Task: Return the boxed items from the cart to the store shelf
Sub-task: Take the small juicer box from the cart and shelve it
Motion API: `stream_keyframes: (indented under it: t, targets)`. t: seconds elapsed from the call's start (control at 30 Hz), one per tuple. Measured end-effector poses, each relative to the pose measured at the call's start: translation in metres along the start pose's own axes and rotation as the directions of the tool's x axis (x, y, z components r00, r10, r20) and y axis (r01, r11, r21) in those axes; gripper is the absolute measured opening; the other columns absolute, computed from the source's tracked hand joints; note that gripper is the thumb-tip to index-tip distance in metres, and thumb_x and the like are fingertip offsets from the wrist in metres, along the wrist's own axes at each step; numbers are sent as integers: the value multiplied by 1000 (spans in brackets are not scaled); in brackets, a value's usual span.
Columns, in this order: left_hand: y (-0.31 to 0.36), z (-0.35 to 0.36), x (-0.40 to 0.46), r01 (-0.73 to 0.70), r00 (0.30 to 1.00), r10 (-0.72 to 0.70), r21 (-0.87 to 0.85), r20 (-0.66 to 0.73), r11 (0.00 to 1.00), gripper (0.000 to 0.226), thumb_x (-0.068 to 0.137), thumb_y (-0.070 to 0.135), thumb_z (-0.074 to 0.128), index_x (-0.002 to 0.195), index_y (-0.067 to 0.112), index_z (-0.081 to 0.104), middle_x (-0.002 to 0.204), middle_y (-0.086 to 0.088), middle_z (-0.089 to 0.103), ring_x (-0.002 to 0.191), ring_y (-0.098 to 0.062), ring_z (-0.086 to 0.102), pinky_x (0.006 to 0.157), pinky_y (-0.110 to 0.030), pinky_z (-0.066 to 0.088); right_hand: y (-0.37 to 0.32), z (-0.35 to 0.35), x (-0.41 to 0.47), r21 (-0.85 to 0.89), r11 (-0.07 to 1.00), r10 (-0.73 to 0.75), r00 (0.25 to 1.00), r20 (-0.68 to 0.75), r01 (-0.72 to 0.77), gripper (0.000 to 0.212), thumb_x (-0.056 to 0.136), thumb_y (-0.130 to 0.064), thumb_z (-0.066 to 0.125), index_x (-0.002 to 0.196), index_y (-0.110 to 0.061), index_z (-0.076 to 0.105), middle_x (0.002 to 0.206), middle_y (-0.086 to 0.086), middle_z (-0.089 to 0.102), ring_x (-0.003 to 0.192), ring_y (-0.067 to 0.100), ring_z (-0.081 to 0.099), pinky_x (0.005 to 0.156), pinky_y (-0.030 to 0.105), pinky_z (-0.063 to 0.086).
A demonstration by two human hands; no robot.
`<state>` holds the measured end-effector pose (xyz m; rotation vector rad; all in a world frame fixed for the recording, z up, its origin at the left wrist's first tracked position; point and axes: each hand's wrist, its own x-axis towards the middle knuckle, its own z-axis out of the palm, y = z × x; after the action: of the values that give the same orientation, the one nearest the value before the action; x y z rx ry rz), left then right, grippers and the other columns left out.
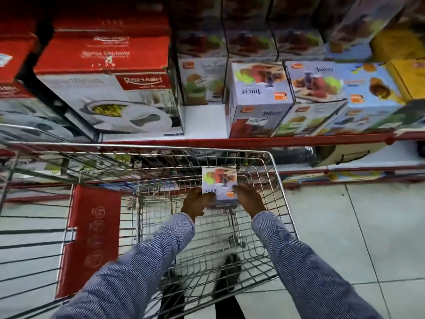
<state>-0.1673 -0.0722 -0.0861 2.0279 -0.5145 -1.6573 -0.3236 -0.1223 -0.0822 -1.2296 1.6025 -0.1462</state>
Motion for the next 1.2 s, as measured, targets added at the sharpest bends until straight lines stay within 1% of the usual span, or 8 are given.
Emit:
stream_keyframes:
  t: [0.1,0.27,0.37,0.47,0.6,0.7,0.87,1.2]
  targets:
    - [1,-1,-8,-17,999,15,-31,-38,999,24,81,32,69,104,24,68,105,-3,68,94,-22,60,90,-46,55,-2,1,-8,102,995,-3,998,-61,9,29,93,-31,50,111,-18,67,108,5,68,82,19,60,69,26,41]
    - [-1,-15,-32,-133,976,139,47,-168,990,24,78,49,66,87,27,67,104,-4,73,99,-27,67,89,-48,58,-12,-6,-41,203,974,-60,981,-182,97,23,88,-32,59,105,-24,71,92,-8,69,79,0,59,63,15,38]
    - [8,-29,-58,-257,925,285,139,-250,956,35,75,57,66,77,22,64,80,-1,73,77,-25,69,73,-43,59,-28,-16,-61,212,950,-177,953,-247,231,19,87,-21,65,103,-16,72,88,-6,69,77,-7,57,59,0,38]
    - [27,-46,-98,-385,830,448,239,-332,891,23,85,43,67,71,26,61,67,15,64,62,-12,61,58,-24,44,-50,-27,-84,212,917,-276,921,-273,338,13,86,-19,67,98,-19,73,87,-10,71,81,4,65,70,12,47]
    - [56,-71,-133,-516,702,619,347,-352,783,22,86,41,67,76,22,65,68,12,68,65,0,62,56,-13,42,-83,-43,-104,225,875,-350,880,-321,429,9,82,-19,72,88,-25,74,84,-11,74,77,0,69,72,21,53]
    - [77,-85,-143,-580,643,674,343,-363,739,25,84,45,68,78,21,68,71,7,72,69,-7,67,64,-26,52,-109,-54,-115,256,835,-392,853,-344,487,16,81,-14,72,83,-30,71,81,-16,72,70,-10,66,67,12,52]
    - [110,-99,-158,-648,564,751,379,-344,661,35,79,60,58,77,25,64,74,7,73,71,-10,69,67,-32,57,-147,-72,-124,295,791,-431,830,-355,536,20,81,-13,73,100,-20,72,92,-6,74,87,5,68,76,21,54]
    - [140,-99,-150,-714,507,800,365,-319,598,19,88,33,66,100,18,68,94,4,75,86,-12,70,80,-35,59,-174,-89,-110,248,798,-448,816,-365,549,27,84,-13,71,106,-28,69,104,-7,72,97,10,67,84,28,55]
